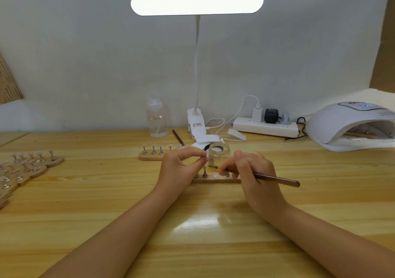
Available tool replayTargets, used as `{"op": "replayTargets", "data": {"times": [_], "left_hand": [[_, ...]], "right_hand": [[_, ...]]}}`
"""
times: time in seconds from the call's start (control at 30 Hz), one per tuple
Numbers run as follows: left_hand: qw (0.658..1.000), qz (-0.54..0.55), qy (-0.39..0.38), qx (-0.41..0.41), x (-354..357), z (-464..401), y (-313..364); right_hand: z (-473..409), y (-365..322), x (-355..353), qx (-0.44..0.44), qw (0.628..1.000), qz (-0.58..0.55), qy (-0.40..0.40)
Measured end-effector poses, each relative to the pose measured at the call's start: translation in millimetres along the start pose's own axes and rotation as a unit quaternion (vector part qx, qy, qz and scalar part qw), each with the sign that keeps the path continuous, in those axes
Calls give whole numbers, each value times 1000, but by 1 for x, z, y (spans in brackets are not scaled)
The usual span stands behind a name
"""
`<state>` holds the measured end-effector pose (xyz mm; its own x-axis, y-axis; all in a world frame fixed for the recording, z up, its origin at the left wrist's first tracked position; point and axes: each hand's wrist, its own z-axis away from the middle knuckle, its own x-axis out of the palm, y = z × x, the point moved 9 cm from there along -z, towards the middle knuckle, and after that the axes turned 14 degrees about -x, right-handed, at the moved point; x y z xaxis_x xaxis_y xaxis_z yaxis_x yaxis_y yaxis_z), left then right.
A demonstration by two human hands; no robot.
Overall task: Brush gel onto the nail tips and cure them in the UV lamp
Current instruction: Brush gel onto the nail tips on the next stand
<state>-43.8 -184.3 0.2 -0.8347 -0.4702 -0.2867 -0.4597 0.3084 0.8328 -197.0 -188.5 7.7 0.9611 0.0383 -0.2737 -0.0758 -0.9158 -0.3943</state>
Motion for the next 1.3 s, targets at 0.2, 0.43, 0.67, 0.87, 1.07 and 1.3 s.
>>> {"op": "replayTargets", "data": {"times": [0.2, 0.43, 0.67, 0.87, 1.07, 1.3], "left_hand": [[1000, -11, 5, -9, 0, 0, 0], [1000, -13, 8, -12, 0, 0, 0], [999, -18, 0, -30, 0, 0, -2], [999, -22, -3, -33, 1, 1, -2], [999, -22, -1, -32, 0, 0, -3], [1000, -12, -3, -20, 0, 0, -2]], "right_hand": [[-1, -1, 2, -14, 999, 38, -17], [-2, -3, 0, -24, 997, 71, -12], [-3, -6, -3, -34, 997, 76, 3], [0, 0, -1, -14, 999, 51, -2], [1, 4, 1, 8, 1000, 21, -5], [-1, 3, 0, 7, 1000, 31, -4]]}}
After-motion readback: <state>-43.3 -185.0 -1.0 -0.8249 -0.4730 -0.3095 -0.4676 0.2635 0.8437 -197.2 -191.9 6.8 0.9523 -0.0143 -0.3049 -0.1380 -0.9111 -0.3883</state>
